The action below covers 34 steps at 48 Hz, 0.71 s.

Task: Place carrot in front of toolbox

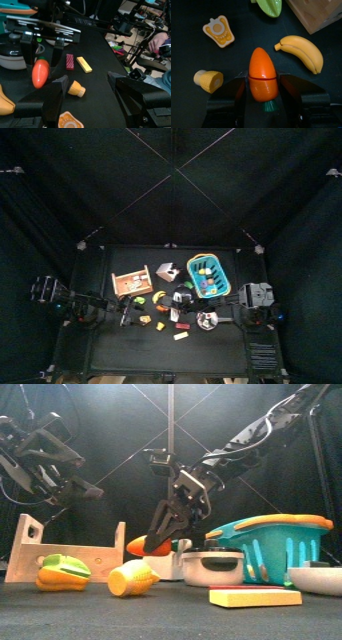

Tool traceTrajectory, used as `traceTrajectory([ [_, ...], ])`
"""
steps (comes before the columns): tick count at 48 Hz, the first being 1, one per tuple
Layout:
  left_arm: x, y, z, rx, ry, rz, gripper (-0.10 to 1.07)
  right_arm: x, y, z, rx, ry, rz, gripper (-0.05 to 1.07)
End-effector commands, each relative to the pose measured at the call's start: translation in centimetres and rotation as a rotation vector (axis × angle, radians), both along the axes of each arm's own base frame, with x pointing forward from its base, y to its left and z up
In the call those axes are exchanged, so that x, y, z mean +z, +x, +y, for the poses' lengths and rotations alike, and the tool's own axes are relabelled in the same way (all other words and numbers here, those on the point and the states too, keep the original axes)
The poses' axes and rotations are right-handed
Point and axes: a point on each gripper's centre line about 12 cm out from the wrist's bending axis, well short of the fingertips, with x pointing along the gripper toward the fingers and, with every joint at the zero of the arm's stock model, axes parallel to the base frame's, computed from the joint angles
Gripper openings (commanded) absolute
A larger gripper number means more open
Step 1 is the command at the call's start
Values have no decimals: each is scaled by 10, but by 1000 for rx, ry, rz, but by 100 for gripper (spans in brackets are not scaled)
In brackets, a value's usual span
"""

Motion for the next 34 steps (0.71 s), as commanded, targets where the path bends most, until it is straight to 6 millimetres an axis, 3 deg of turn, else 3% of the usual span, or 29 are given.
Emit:
traceTrajectory([
  [1, 8, 6, -5, -22, 31, -41, 96, 8, 11, 0, 4, -3, -31, 71],
  [14, 8, 5, -8, -25, 42, -41, 96, -7, 17, -5, -38, -30, 25, 82],
  [26, 6, 4, -6, -9, 34, -32, 96, -8, 21, -8, -74, -31, 40, 94],
  [34, 6, 4, -6, -4, 29, -31, 96, -3, 22, -6, -73, -25, 30, 96],
])
